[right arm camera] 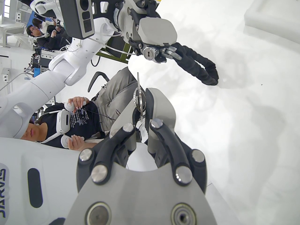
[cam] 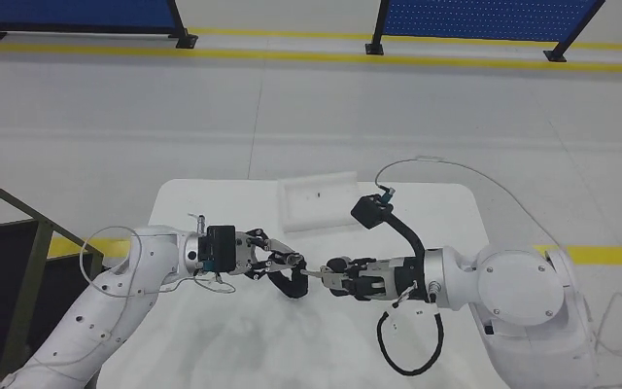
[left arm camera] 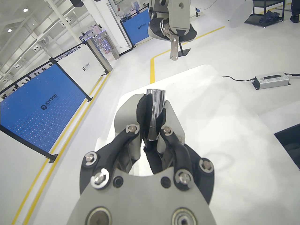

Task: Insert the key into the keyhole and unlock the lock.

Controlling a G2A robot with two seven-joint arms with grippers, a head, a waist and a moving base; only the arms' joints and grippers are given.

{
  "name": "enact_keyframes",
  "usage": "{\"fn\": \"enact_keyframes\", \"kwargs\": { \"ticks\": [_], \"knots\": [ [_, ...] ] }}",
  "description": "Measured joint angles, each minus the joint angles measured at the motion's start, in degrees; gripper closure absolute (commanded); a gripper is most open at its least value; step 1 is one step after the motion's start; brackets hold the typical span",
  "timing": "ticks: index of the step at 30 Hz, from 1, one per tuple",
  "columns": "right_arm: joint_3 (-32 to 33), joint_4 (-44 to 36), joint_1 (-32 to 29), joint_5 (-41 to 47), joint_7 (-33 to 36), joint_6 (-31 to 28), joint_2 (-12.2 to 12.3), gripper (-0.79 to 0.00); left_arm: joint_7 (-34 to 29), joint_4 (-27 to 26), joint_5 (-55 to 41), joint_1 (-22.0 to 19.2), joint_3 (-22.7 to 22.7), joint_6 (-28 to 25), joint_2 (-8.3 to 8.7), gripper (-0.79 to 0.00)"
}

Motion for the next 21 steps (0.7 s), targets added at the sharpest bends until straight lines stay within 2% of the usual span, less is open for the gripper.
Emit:
{"fn": "enact_keyframes", "kwargs": {
  "ticks": [11, 15, 21],
  "knots": [
    [-0.6, -0.3, -0.8, -0.6, -0.9, -0.2, 0.2, 0.0, -1.1, -0.4, -0.4, 0.6, 0.0, 0.6, -0.05, 0.0],
    [-2.6, -1.8, -1.9, -5.5, -1.7, 1.7, 1.2, 0.0, -5.7, -2.8, -0.1, 1.0, 0.0, 1.7, -0.23, 0.0],
    [-4.6, -4.4, -4.0, -10.4, -4.6, 4.6, 3.4, 0.0, -8.6, -5.4, 3.0, 1.3, 0.1, 4.7, -0.43, 0.0]
  ]
}}
